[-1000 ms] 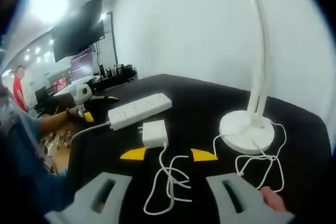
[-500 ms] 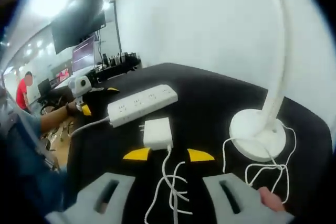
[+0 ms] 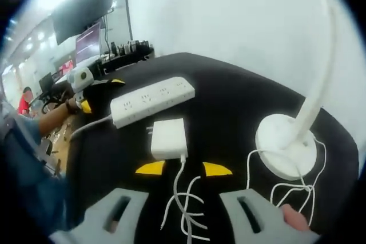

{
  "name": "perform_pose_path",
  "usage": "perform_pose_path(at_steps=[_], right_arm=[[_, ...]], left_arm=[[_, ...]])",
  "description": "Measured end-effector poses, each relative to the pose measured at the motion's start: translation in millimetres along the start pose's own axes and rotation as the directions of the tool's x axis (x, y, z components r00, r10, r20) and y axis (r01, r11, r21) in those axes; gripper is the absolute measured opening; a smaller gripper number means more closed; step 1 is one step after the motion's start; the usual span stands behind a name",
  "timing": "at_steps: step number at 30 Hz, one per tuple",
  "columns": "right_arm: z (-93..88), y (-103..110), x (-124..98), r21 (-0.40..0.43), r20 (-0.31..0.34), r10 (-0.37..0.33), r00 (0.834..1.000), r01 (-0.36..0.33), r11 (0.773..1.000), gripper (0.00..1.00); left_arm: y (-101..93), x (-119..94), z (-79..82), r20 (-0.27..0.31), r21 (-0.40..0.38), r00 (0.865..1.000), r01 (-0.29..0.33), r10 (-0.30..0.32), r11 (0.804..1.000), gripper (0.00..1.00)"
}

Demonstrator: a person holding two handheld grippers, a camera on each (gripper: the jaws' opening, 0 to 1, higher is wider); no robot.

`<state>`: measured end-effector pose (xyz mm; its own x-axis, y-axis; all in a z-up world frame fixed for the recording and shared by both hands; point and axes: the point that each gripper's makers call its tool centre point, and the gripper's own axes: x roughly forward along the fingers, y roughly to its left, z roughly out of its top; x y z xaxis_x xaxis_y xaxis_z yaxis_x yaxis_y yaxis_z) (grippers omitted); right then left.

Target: Insert the desk lamp plug into the socket, turn on the power strip switch, turn on the lamp switch, then turn off the lamp switch, turn off the power strip switch, and remove the plug from the socket.

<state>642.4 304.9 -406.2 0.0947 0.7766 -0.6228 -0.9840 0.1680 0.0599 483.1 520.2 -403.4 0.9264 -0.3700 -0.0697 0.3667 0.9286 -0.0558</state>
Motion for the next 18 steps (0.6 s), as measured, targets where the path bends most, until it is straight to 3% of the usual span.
perform_pose_path(at_steps=[6,12,18], right_arm=[[-7.4,-1,11,-0.001,-0.108,0.011,0.994,-0.011,1.0,0.24],[-13.1,1,24,-0.015,-0.213,0.018,0.977,-0.022,1.0,0.22],[-13.7,0,28,-0.015,-0.238,0.016,0.971,-0.021,1.0,0.2]], left_arm=[[0.5,2,-2.5,-0.012,0.006,1.0,-0.001,0.001,1.0,0.83],[0.0,2,-1.1,-0.006,0.004,1.0,0.0,0.0,1.0,0.82],[-0.9,2,-1.5,-0.01,0.003,1.0,0.001,-0.001,1.0,0.82]])
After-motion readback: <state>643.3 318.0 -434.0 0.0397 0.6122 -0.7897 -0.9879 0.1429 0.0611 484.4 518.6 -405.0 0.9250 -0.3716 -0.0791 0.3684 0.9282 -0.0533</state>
